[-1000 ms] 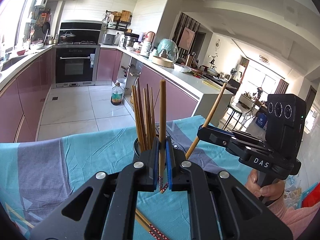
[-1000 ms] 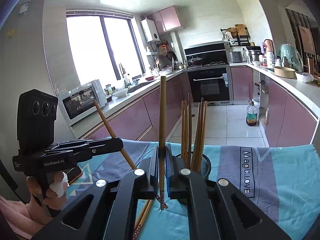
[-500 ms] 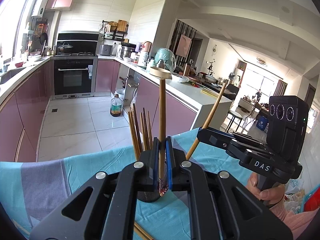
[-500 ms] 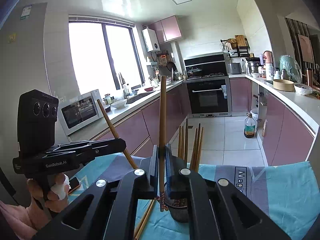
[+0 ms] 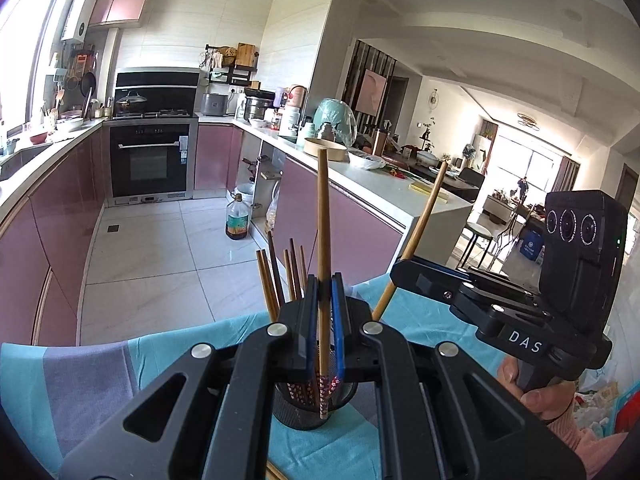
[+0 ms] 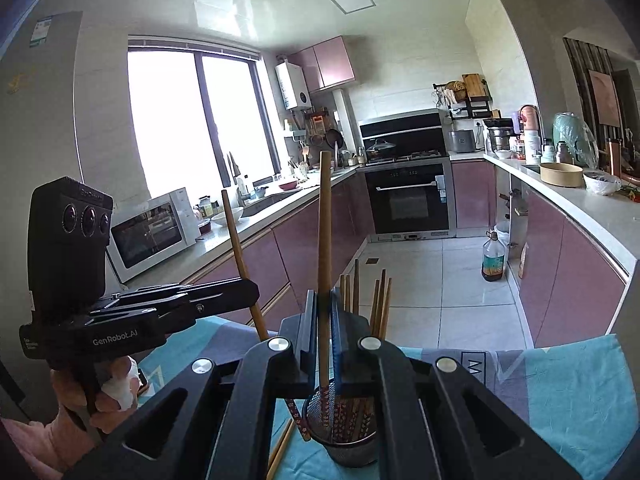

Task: Organize utensils
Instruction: 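Lower the left tool's chopstick into the mesh cup while the right tool does likewise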

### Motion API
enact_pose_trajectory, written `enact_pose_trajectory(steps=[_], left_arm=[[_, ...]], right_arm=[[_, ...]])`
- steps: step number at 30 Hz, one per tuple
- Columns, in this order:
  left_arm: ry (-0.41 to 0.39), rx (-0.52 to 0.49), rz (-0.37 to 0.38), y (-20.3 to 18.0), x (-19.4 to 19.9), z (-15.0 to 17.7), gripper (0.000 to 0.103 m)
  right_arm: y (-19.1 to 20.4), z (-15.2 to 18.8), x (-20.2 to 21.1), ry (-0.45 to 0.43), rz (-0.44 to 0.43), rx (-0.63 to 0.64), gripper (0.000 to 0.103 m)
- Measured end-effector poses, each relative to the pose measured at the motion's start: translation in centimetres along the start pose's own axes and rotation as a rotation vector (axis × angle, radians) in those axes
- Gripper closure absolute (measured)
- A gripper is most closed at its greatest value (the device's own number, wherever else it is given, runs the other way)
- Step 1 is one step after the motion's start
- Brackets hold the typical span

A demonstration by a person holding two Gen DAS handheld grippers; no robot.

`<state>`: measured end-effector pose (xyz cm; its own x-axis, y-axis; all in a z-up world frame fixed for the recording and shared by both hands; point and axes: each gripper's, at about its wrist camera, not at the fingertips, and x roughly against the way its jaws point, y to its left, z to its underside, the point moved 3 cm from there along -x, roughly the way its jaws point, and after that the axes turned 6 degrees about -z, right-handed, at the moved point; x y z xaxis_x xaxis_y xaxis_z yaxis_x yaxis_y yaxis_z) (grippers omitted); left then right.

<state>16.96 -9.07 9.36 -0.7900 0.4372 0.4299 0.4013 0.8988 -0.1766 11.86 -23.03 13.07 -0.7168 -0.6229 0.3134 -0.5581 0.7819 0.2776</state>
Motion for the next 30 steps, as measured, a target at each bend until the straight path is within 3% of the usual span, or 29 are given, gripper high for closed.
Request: enact_pose_trajectory(steps=[12, 30], left_arm=[[-0.012, 0.014, 0.005, 0.6, 0.8, -1.3, 0.096], [0.142, -0.048, 0.017, 1.0, 0.0, 0.6, 0.096]], right_arm=[[-1.0, 0.1, -0.9, 0.016, 0.018, -0.021, 0.098], [-1.4, 2.6, -4.4, 0.166, 0.039, -0.022, 0.098]])
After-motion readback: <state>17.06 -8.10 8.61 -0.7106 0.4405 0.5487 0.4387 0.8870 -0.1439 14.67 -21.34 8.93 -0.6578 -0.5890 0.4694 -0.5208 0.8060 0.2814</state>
